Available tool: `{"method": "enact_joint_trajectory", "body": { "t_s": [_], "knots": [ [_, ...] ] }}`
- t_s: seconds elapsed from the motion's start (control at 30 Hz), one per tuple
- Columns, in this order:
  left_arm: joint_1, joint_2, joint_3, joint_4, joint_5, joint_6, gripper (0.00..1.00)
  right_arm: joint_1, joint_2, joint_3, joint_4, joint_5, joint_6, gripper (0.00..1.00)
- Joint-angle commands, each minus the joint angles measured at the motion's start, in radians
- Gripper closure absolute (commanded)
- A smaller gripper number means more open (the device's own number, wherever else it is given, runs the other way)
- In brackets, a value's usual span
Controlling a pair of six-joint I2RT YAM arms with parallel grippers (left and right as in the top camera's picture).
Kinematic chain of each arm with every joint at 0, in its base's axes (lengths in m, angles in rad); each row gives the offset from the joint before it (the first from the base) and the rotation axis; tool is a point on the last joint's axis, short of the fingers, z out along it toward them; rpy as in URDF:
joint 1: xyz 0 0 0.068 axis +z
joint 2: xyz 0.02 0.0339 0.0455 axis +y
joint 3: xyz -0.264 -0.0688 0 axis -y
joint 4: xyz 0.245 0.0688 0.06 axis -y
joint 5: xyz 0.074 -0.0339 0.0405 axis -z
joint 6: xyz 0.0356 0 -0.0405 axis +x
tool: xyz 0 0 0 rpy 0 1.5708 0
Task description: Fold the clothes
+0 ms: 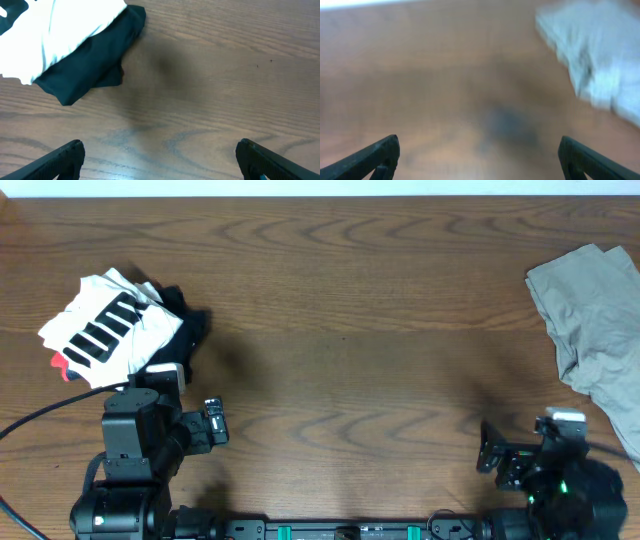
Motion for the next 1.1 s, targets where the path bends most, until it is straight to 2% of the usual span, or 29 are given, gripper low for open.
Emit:
{"method": "enact_joint_trajectory", "body": {
  "t_s": [0.0, 0.1, 0.23, 0.37, 0.6, 0.7, 1.07],
  "knots": [
    [0.000, -0.001, -0.002, -0.003, 0.010, 0.013, 0.02, -0.008, -0.117, -0.075, 0.084, -0.025, -0.109, 0.01],
    [0.000, -0.001, -0.002, -0.003, 0.010, 0.013, 0.02, -0.007, -0.223, -0.168, 0.176, -0.033, -0.122, 0.01],
    [0.000, -0.001, -0.002, -0.003, 0.011, 0.013, 0.02, -0.001, -0.226, -0.267, 0.330, -0.051, -0.132, 0.01],
    [0.000, -0.001, -0.002, -0.003, 0.010, 0.013, 0.02, 0.021, -0.226, -0.412, 0.570, -0.050, -0.186, 0.01],
    [0.000, -0.001, -0.002, -0.003, 0.010, 0.013, 0.02, 0.032, -0.226, -0.684, 0.976, -0.059, -0.185, 0.01],
    [0.000, -0.001, -0.002, -0.003, 0.010, 0.013, 0.02, 0.034, -0.227, -0.694, 0.924, -0.060, -0.184, 0.01],
    [0.000, -0.001, -0.002, -0.003, 0.010, 0.013, 0.02, 0.035, -0.226, -0.693, 0.925, -0.058, -0.158, 0.01]
  ]
}}
